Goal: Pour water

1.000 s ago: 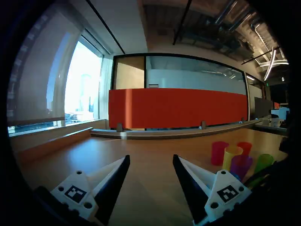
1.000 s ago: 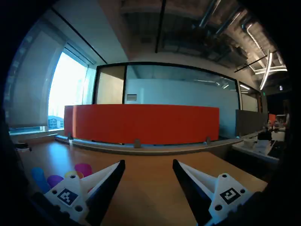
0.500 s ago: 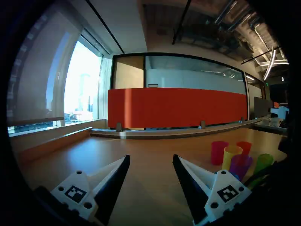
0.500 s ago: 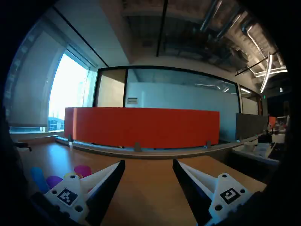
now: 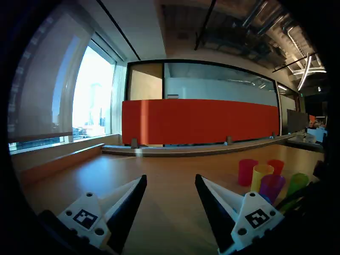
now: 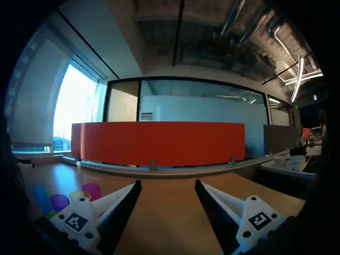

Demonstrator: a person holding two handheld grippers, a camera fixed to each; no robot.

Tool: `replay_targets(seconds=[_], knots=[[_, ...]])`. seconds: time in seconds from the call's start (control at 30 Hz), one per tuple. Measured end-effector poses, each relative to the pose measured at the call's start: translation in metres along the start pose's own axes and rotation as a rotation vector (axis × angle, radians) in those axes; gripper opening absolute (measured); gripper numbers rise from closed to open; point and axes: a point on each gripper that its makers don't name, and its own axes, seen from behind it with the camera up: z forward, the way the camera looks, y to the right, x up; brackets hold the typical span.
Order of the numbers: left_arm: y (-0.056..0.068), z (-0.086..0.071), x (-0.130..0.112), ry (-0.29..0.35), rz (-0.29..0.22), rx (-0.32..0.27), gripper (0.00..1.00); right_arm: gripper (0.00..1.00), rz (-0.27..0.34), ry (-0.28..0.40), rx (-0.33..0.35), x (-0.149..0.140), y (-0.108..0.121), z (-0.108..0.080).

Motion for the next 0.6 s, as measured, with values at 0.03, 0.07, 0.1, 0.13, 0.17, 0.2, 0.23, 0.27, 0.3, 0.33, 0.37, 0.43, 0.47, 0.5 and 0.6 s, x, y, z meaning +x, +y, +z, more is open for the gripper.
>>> replay_targets(seconds=[0.03, 0.07, 0.1, 0.13, 0.17, 0.2, 0.23, 0.27, 0.3, 0.33, 0.37, 0.43, 0.47, 0.5, 0.6], knots=[[0.000, 0.000, 0.000, 0.000, 0.000, 0.000, 0.84, 0.98, 0.000, -0.002, 0.000, -0.003, 0.001, 0.000], [0.000, 0.000, 0.000, 0.000, 0.000, 0.000, 0.84, 0.98, 0.000, -0.004, -0.001, -0.005, 0.001, -0.001], [0.000, 0.000, 0.000, 0.000, 0.000, 0.000, 0.84, 0.98, 0.000, -0.005, -0.001, -0.008, 0.002, -0.001], [0.000, 0.000, 0.000, 0.000, 0.000, 0.000, 0.84, 0.98, 0.001, -0.006, 0.000, -0.010, 0.002, -0.001], [0.000, -0.001, 0.000, 0.000, 0.000, 0.000, 0.84, 0.98, 0.002, -0.008, 0.000, -0.012, 0.003, -0.001], [0.000, -0.001, 0.000, 0.000, 0.000, 0.000, 0.84, 0.98, 0.004, -0.008, 0.001, -0.013, 0.003, -0.001], [0.000, -0.001, 0.000, 0.000, 0.000, 0.000, 0.84, 0.98, 0.007, -0.008, 0.003, -0.015, 0.003, -0.001], [0.000, -0.001, 0.000, 0.000, 0.000, 0.000, 0.84, 0.98, 0.010, -0.008, 0.005, -0.017, 0.003, -0.001], [0.000, -0.001, 0.000, 0.000, 0.000, 0.000, 0.84, 0.98, 0.013, -0.009, 0.006, -0.019, 0.004, 0.000], [0.000, 0.000, 0.000, 0.000, 0.000, 0.000, 0.84, 0.98, 0.018, -0.014, 0.006, -0.020, 0.004, 0.000], [0.000, 0.000, 0.000, 0.000, 0.000, 0.000, 0.84, 0.98, 0.023, -0.017, 0.006, -0.022, 0.005, 0.001], [0.000, 0.000, 0.000, 0.000, 0.000, 0.000, 0.84, 0.98, 0.029, -0.021, 0.006, -0.024, 0.006, 0.001], [0.000, 0.000, 0.000, 0.000, 0.000, 0.000, 0.84, 0.98, 0.031, -0.022, 0.007, -0.025, 0.006, 0.001], [0.000, 0.000, 0.000, 0.000, 0.000, 0.000, 0.84, 0.98, 0.032, -0.023, 0.007, -0.026, 0.006, 0.001], [0.000, 0.000, 0.000, 0.000, 0.000, 0.000, 0.84, 0.98, 0.031, -0.031, 0.009, -0.029, 0.005, 0.003]])
